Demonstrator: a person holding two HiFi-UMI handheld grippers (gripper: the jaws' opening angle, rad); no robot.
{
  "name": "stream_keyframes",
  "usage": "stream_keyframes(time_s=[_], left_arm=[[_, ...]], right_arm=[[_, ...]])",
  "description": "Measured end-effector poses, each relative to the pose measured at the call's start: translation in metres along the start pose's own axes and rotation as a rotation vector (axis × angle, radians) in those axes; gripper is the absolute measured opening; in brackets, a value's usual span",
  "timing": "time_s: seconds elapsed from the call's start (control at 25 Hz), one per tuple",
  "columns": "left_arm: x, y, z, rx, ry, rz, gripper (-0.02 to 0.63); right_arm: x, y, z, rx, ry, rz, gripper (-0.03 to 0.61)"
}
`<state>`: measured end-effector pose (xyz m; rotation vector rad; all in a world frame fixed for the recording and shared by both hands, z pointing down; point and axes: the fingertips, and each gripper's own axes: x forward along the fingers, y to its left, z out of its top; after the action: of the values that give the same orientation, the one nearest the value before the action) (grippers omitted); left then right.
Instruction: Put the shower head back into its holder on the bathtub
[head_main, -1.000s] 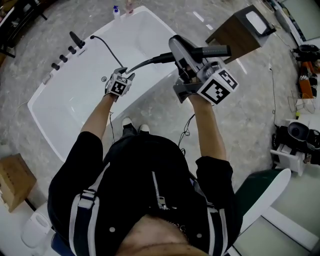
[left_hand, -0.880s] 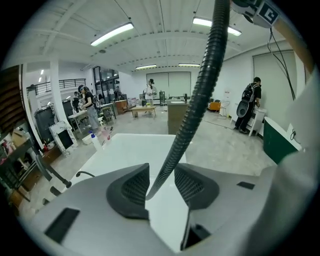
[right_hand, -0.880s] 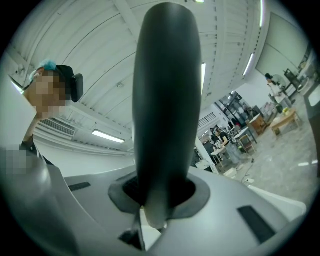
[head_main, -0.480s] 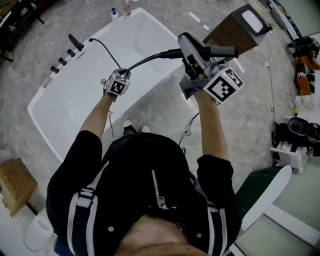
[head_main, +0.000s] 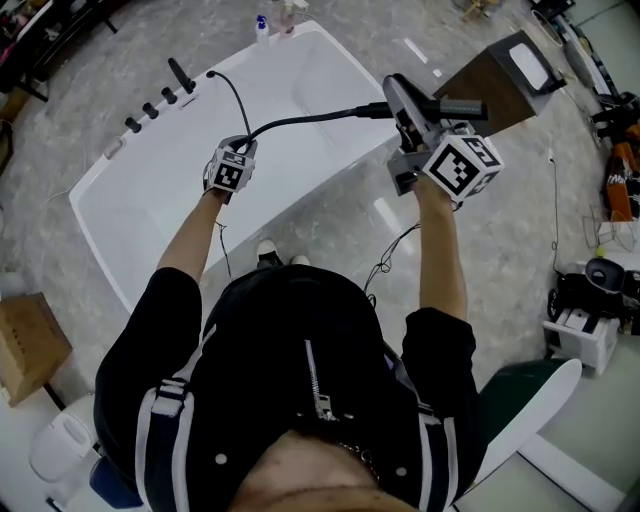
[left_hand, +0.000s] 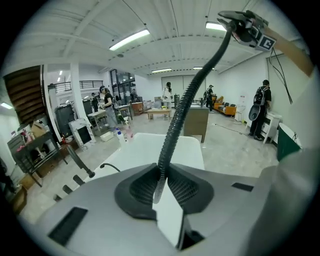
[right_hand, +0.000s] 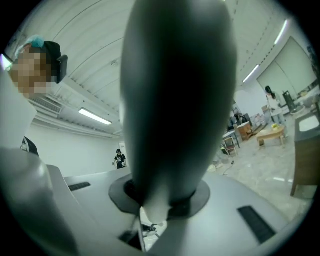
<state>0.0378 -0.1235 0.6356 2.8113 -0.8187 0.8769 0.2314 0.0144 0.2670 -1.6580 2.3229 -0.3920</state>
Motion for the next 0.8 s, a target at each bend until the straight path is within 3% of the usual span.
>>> stream_keyframes(time_s=[0.24, 0.52, 0.8], left_arm=[[-0.037, 0.037, 0.041, -0.043, -0.119, 0.074, 0.078], [-0.089, 0.057, 0.105, 0.005, -0.267, 0.145, 0.078], [-0.13, 0.077, 0.159, 0.034, -0.373, 0.18, 0.078]], right_arm=[[0.017, -0.001, -0.027, -0.104, 0.131, -0.033, 0.077], [0.035, 0.011, -0.064, -0.172, 0.223, 0.001, 0.077], [0.056, 0.022, -0.092, -0.176, 0.279, 0.04, 0.077]])
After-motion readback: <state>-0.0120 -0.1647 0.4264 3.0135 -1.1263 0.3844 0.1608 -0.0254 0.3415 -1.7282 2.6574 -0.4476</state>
